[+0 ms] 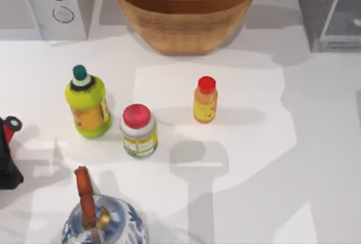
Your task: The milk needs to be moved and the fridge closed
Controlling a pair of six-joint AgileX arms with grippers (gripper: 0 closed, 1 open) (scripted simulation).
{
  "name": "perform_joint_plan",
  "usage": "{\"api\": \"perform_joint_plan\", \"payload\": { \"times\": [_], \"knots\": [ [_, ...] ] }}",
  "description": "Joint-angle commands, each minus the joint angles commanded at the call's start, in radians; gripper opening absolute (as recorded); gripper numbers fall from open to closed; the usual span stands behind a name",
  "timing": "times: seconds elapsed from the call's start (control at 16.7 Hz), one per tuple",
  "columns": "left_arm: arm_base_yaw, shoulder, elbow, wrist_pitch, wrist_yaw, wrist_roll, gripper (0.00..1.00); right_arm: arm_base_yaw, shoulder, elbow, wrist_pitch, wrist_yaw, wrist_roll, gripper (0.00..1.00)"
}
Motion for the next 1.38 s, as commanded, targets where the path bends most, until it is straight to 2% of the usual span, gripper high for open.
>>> {"api": "perform_joint_plan", "payload": {
  "times": [0.24,1.02,1.38],
  "knots": [
    [0.0,0.0,0.0,0.0,0.0,0.0,1.0,-0.001,0.001,0.001,0.0,0.0,0.0,0.0],
    [0.0,0.0,0.0,0.0,0.0,0.0,1.0,-0.001,0.001,0.001,0.0,0.0,0.0,0.98],
    [0.0,0.0,0.0,0.0,0.0,0.0,1.0,-0.001,0.001,0.001,0.0,0.0,0.0,1.0]
  ]
}}
